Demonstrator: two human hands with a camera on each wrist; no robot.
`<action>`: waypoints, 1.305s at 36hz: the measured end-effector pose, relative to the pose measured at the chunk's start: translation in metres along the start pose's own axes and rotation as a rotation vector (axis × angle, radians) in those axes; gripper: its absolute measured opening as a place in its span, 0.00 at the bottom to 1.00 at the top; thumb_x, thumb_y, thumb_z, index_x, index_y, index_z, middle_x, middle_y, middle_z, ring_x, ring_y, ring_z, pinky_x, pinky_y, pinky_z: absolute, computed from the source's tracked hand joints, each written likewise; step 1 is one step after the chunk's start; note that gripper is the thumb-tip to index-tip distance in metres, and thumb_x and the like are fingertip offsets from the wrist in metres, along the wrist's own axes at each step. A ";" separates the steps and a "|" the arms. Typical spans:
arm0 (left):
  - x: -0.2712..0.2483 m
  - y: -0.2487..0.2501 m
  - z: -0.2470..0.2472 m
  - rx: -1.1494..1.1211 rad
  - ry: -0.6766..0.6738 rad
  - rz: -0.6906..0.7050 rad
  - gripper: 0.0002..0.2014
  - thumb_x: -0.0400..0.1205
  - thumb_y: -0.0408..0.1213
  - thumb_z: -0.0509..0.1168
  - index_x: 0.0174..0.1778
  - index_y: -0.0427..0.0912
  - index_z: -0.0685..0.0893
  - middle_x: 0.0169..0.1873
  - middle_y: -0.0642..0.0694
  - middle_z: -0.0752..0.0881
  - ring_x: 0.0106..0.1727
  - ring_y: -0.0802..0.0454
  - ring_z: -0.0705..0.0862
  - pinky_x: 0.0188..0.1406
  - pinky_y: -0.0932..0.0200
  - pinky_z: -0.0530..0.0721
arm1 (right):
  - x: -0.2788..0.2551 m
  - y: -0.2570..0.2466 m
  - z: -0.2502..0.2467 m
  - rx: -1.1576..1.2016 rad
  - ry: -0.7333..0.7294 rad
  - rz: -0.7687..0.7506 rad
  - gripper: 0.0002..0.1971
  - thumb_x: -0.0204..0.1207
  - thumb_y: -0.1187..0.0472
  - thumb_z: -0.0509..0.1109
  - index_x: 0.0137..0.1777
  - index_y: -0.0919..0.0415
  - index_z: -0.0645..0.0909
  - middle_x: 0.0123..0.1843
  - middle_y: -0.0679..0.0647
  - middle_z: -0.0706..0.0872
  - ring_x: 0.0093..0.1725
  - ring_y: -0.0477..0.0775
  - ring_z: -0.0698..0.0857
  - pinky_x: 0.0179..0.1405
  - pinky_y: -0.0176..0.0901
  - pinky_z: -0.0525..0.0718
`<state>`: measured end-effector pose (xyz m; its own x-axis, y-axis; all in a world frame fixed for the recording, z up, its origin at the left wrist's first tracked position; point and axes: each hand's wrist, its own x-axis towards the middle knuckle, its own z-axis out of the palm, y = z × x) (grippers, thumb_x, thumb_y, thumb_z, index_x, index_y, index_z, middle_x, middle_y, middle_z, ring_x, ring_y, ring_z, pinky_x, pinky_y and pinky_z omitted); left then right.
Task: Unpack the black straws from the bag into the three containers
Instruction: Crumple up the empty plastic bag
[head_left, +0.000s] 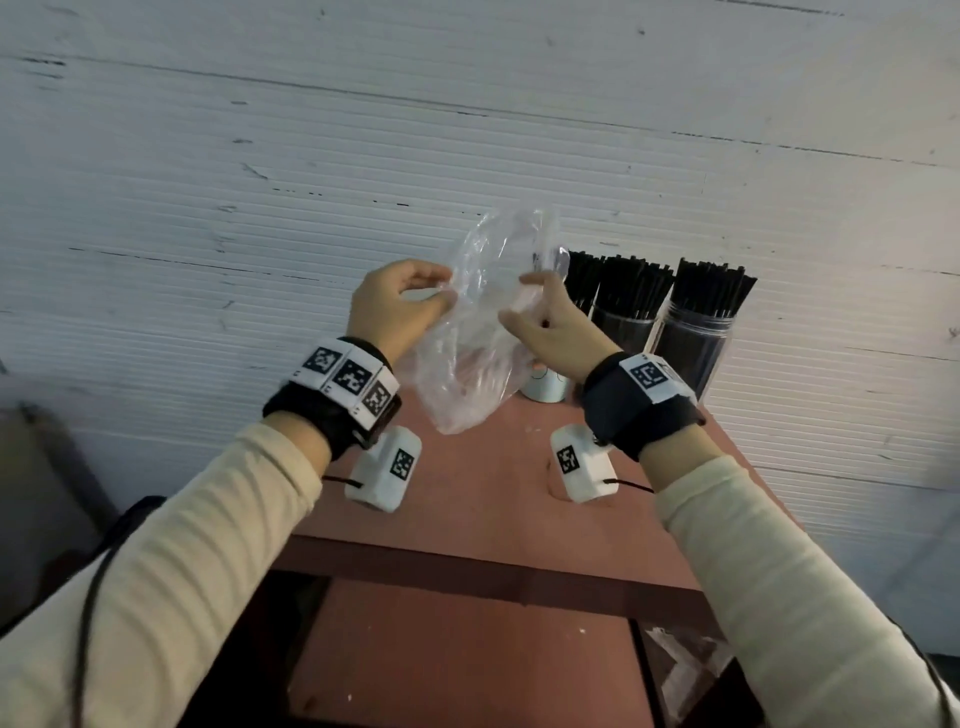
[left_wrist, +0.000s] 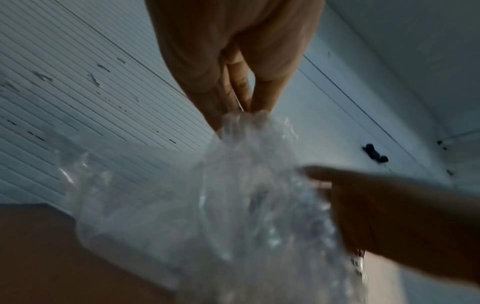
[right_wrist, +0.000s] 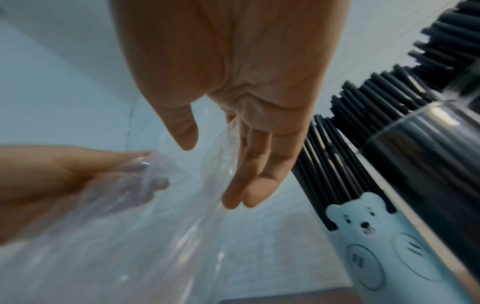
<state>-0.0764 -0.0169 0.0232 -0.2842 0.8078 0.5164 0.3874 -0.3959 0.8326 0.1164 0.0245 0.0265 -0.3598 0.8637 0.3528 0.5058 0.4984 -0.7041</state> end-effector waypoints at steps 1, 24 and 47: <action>-0.003 0.000 0.005 -0.015 -0.002 -0.006 0.10 0.74 0.36 0.76 0.48 0.54 0.88 0.48 0.57 0.89 0.54 0.62 0.87 0.57 0.50 0.88 | -0.003 -0.005 -0.001 0.031 0.008 -0.055 0.28 0.80 0.49 0.68 0.74 0.48 0.58 0.40 0.55 0.83 0.34 0.49 0.84 0.45 0.51 0.88; 0.008 -0.015 -0.012 -0.127 -0.094 -0.261 0.20 0.81 0.41 0.70 0.68 0.55 0.74 0.66 0.51 0.73 0.65 0.58 0.74 0.44 0.67 0.78 | -0.027 -0.007 -0.019 0.062 0.064 -0.289 0.29 0.69 0.70 0.68 0.69 0.45 0.75 0.60 0.35 0.79 0.35 0.55 0.75 0.43 0.40 0.80; -0.015 0.004 0.025 0.188 -0.215 0.294 0.36 0.72 0.25 0.72 0.76 0.51 0.73 0.77 0.58 0.70 0.37 0.52 0.89 0.48 0.59 0.88 | -0.008 -0.022 0.017 -0.639 0.016 -0.153 0.20 0.78 0.59 0.70 0.67 0.54 0.68 0.62 0.60 0.75 0.41 0.58 0.81 0.36 0.46 0.76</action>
<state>-0.0483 -0.0198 0.0134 0.0445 0.7531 0.6563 0.5838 -0.5528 0.5947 0.0947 0.0050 0.0289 -0.4556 0.7780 0.4326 0.8176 0.5579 -0.1425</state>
